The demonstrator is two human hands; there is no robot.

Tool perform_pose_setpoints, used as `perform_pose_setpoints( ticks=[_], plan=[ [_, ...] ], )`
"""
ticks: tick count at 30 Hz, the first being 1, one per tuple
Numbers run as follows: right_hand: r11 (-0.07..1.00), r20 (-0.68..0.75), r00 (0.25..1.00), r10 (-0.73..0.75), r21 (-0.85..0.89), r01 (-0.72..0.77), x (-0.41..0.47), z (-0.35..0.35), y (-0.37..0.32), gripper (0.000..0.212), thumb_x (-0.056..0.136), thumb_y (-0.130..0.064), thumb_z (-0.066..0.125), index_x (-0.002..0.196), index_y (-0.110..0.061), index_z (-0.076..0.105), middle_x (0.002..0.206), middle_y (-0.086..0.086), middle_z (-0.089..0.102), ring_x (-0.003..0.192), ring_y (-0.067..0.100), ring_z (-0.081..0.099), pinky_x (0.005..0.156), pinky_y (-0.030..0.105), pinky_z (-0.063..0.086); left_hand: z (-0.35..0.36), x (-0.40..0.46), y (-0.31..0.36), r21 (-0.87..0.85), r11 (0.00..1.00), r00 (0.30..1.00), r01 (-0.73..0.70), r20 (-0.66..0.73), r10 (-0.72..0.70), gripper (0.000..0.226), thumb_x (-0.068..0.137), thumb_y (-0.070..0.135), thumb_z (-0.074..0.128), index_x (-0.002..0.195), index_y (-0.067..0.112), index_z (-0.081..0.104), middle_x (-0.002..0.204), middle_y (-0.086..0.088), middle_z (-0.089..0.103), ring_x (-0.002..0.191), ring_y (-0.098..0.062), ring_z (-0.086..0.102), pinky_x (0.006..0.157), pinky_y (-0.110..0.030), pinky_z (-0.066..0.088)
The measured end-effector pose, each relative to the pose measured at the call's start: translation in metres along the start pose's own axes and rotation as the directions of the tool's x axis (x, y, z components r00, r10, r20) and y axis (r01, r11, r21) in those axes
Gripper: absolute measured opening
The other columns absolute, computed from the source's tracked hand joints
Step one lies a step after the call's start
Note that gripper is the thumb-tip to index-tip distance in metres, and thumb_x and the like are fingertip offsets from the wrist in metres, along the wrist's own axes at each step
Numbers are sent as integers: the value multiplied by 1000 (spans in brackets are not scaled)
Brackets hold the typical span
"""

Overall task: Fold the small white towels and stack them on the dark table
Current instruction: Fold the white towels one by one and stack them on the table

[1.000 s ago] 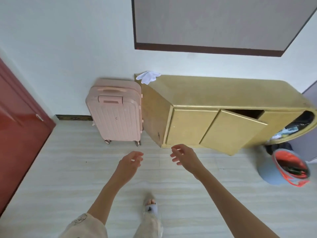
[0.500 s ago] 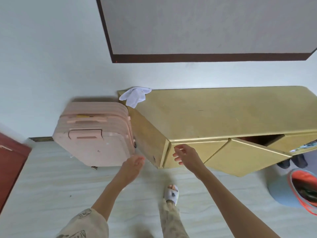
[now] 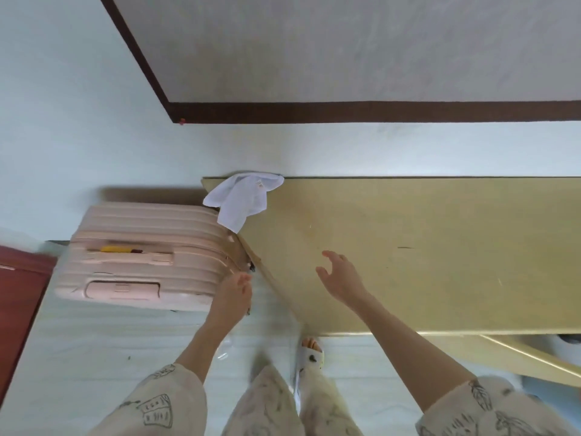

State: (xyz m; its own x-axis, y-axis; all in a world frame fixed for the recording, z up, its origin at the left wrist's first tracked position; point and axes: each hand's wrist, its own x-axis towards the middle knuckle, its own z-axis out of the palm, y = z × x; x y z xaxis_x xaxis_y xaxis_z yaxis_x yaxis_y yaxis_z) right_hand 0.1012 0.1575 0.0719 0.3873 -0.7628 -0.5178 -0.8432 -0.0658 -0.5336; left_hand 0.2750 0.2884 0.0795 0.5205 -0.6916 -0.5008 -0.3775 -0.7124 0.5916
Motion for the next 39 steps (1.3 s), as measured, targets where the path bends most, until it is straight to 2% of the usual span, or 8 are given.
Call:
perform_pose_setpoints(
  ticks=[3, 7, 19, 25, 28, 31, 35, 39],
  plan=[
    [961, 46, 999, 27, -275, -13, 34, 1, 11, 67, 93, -34, 51, 148, -23, 15, 157, 8, 12, 143, 29, 14, 113, 43, 24, -3, 42, 13, 33, 999, 1000, -8, -27, 9, 29, 92, 5, 45, 120, 5, 53, 113, -10, 53, 74, -10, 54, 55, -6, 42],
    [898, 70, 990, 120, -433, -78, 68, 3, 17, 89, 86, -51, 56, 148, -33, -5, 156, 5, -19, 144, 29, -13, 112, 57, 12, -6, 101, 30, 119, 992, 998, -52, -25, 56, 43, 88, 5, 47, 131, 6, 44, 131, -14, 44, 115, -29, 46, 94, -34, 38],
    [891, 101, 969, 224, -423, -162, 83, 3, 33, 99, 82, -54, 59, 146, -36, -14, 152, 2, -32, 141, 24, -26, 114, 57, 6, -9, 202, 44, 308, 951, 996, -2, -84, 29, 30, 92, 20, 49, 117, 3, 48, 122, -18, 43, 109, -34, 43, 90, -41, 37],
    [916, 141, 955, 259, -349, -197, 86, -5, 28, 86, 88, -53, 52, 148, -34, -6, 153, 2, -28, 142, 25, -22, 115, 54, 7, -5, 190, 52, 226, 969, 993, -96, -50, 110, 18, 93, 13, 44, 92, 3, 59, 92, -14, 59, 89, -29, 53, 77, -37, 43],
    [970, 125, 962, 242, -47, -238, 93, -23, 16, 71, 92, -45, 51, 149, -22, 15, 158, 7, -2, 146, 24, -1, 117, 40, 10, -4, 172, 82, 140, 973, 982, -182, 82, 172, 17, 95, 11, 42, 87, 4, 55, 78, -8, 54, 76, -24, 52, 66, -26, 39],
    [972, 3, 993, 120, 205, -118, 92, -49, 0, 70, 91, -34, 56, 148, -22, 18, 156, 5, 15, 143, 23, 17, 116, 38, 20, -9, 152, 121, 142, 918, 900, -371, 297, 318, 21, 98, 14, 38, 103, 8, 57, 86, -5, 59, 76, -17, 52, 61, -19, 36],
    [977, -80, 990, -120, 169, 132, 77, -92, -10, 75, 88, -30, 61, 147, -37, 15, 158, -3, 8, 144, 21, 9, 116, 43, 17, -16, 121, 176, 95, 863, 793, -496, 455, 405, 19, 96, 23, 37, 91, 26, 55, 81, 5, 61, 76, -15, 59, 63, -24, 41],
    [971, -105, 970, -217, 79, 226, 50, -130, 12, 45, 90, -28, 58, 133, -19, 50, 151, -2, 32, 144, 16, 13, 116, 33, 15, -4, 80, 233, 97, 800, 758, -592, 404, 512, 18, 96, 21, 42, 100, 21, 60, 89, 8, 60, 80, -10, 55, 66, -14, 39]
  ],
)
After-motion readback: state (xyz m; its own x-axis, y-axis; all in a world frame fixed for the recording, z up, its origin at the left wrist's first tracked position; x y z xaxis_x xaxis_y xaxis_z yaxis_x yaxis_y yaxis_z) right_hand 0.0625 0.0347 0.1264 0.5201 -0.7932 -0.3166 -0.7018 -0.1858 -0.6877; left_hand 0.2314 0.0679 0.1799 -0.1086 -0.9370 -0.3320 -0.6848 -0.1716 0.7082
